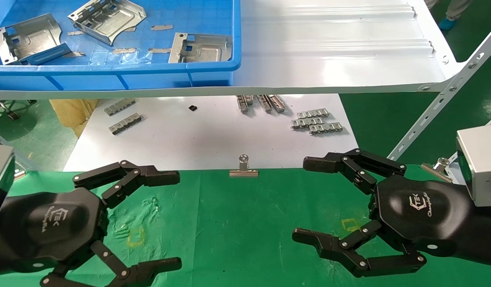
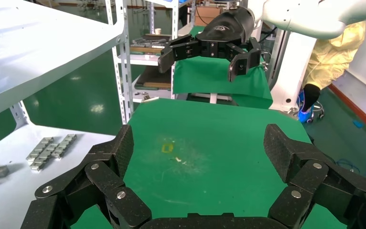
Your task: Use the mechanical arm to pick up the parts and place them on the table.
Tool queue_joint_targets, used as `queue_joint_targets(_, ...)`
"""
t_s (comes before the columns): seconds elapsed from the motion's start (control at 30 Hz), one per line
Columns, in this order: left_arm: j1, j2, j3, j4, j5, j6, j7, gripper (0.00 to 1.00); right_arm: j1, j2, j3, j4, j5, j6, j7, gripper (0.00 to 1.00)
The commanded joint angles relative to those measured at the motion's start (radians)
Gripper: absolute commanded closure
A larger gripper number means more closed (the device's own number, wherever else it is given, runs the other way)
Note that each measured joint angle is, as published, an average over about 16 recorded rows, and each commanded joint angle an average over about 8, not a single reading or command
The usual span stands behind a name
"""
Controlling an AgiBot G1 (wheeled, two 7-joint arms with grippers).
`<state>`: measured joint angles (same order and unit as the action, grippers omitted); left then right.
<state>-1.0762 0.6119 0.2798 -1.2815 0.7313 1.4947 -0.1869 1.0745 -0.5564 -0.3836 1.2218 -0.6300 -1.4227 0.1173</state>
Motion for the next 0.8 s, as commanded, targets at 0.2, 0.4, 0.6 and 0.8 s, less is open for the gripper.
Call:
queue_joint_targets(0.2, 0.000, 0.000, 0.000, 0.000, 0.000, 0.000, 0.000, 0.00, 0.000, 0.000, 0.000, 0.000, 0.000, 0.000, 0.000, 1.00)
queue_joint_targets(0.4, 0.000, 0.000, 0.000, 0.000, 0.000, 0.000, 0.000, 0.00, 0.000, 0.000, 0.000, 0.000, 0.000, 0.000, 0.000, 1.00)
queue_joint_targets(0.6, -0.002, -0.001, -0.001, 0.000, 0.000, -0.001, 0.000, 0.00, 0.000, 0.000, 0.000, 0.000, 0.000, 0.000, 0.000, 1.00)
queue_joint_targets(0.8, -0.070, 0.007, -0.001, 0.019, 0.013, -0.012, -0.020, 0.00, 0.000, 0.000, 0.000, 0.000, 0.000, 0.000, 0.000, 1.00)
